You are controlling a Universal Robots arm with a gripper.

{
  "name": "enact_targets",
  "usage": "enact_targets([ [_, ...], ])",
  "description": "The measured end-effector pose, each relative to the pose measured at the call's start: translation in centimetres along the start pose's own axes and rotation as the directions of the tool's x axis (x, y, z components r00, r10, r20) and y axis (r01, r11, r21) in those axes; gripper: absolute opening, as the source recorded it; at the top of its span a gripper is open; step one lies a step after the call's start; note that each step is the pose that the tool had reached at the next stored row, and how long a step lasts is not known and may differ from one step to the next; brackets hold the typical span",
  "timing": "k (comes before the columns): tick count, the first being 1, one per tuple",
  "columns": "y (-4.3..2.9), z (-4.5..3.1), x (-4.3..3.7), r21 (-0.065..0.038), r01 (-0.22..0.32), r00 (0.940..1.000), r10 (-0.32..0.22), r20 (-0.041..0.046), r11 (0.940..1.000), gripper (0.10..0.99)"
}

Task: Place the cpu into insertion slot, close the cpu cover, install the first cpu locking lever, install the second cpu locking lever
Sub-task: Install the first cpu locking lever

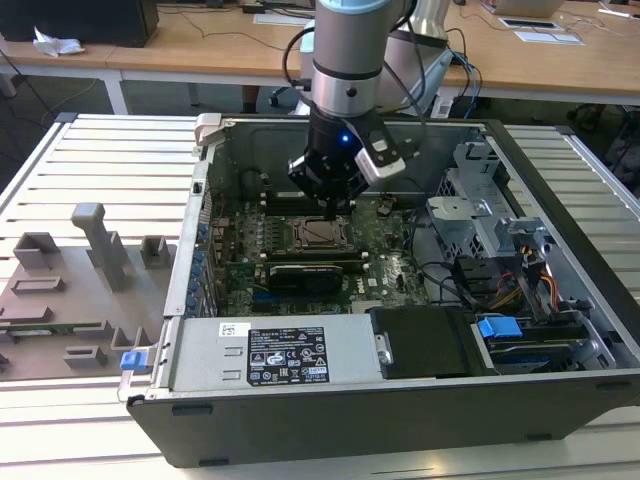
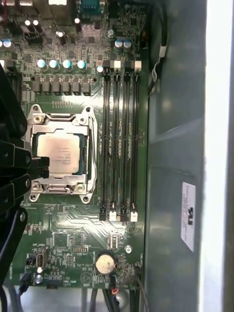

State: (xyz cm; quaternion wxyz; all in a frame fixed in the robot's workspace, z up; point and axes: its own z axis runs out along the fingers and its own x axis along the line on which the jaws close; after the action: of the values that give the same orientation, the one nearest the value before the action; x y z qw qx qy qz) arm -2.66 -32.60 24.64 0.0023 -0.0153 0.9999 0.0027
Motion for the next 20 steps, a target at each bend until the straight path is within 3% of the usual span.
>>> enact_targets([
  [10, 0.01, -2.65, -0.01, 0.0, 0.0, 1.0, 0.0, 0.0, 1.0, 0.11],
  [20, 0.02, -2.96, -0.01, -0.001, 0.0, 1.0, 0.0, 0.0001, 1.0, 0.11],
])
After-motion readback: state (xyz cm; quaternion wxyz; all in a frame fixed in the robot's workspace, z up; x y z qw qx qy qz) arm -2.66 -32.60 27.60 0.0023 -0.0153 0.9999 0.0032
